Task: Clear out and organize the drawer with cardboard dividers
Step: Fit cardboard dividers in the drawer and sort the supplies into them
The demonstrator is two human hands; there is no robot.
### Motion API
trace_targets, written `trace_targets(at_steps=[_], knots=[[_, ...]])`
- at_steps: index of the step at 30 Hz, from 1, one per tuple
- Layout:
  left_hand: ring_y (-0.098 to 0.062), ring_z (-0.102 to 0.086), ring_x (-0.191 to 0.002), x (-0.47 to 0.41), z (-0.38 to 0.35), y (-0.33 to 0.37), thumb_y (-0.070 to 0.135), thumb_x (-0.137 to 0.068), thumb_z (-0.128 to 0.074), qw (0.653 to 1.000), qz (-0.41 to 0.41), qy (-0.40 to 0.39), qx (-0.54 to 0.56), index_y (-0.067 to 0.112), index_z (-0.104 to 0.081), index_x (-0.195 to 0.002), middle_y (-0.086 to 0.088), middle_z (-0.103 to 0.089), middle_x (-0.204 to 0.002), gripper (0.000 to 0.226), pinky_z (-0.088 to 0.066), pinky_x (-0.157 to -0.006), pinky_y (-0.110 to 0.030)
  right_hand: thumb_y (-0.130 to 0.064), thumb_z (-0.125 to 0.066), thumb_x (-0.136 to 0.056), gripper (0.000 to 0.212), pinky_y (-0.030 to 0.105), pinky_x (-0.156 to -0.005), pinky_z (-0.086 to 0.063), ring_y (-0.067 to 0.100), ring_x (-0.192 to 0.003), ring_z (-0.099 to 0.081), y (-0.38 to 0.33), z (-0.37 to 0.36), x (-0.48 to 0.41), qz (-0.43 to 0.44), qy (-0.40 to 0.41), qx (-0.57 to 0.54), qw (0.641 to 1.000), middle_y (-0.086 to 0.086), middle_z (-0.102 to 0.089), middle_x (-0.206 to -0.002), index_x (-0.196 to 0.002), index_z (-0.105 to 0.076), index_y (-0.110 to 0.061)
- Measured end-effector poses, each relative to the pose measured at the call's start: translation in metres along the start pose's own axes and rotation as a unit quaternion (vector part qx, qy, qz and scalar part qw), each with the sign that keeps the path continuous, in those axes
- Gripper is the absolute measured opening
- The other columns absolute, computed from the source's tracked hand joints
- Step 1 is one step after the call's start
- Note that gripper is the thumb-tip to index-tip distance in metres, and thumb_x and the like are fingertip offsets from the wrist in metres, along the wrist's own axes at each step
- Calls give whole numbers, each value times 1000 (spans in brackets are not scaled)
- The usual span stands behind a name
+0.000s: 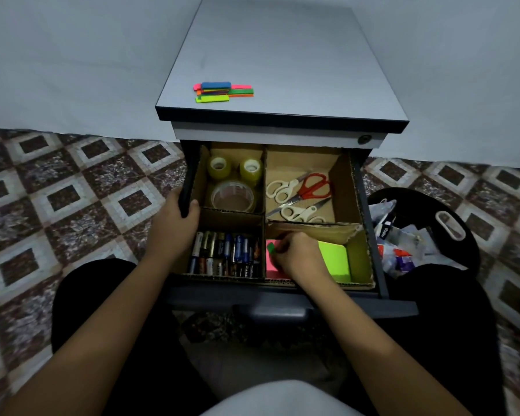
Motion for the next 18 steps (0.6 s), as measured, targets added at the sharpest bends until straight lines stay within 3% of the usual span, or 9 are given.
trace_targets(at_steps=[5,10,12,14,18], knots=[[-28,-57,-102,2,1,2,35,-99,-41,1000,-14,8,-7,19,-37,-138,-11,-59,-122,42,-38,-73,-30,-17,-61,-83,18,30,-74,-49,33,-88,-65,1,1,2,3,21,28,999,19,-70,-92,-89,-73,-5],[-29,-57,-105,1,1,2,35,-98,-42,1000,-13,7,-6,19,-37,-138,-11,-58,-123,43,-40,-75,-31,-14,-59,-84,19,23,-66,-45,29,-85,-66,5,3,-1,-28,-7,3,1000,18,-70,-89,-90,-74,-4],[-29,-57,-105,0,1,1,36,-98,-42,1000,-12,7,-7,19,-37,-138,-11,-58,-123,43,-40,-75,-31,-9,-57,-86,19,21,-56,-47,19,-62,-68,6,1,-5,-47,-45,-51,997,16,-68,-74,-91,-73,1],[-29,-57,-104,0,1,1,36,-98,-42,1000,-11,6,-5,20,-37,-138,-10,-58,-123,43,-40,-75,-31,-2,-55,-89,18,16,-39,-44,6,-33,-53,9,-5,-4,-101,-98,-155,978,11,-59,-58,-94,-69,9],[-29,-56,-106,1,2,1,35,-98,-42,1000,-13,9,-5,19,-38,-138,-11,-58,-123,43,-40,-76,-31,3,-54,-90,15,15,-38,-47,4,-30,-51,9,-9,-2,-144,-131,-273,942,9,-58,-55,-98,-63,12]])
Point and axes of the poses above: each hand's wrist, its own x-axis away from the middle knuckle, its own z-axis out of the back of the hand, y = z × x, the point moved 6 cm from there along -x, towards the middle knuckle
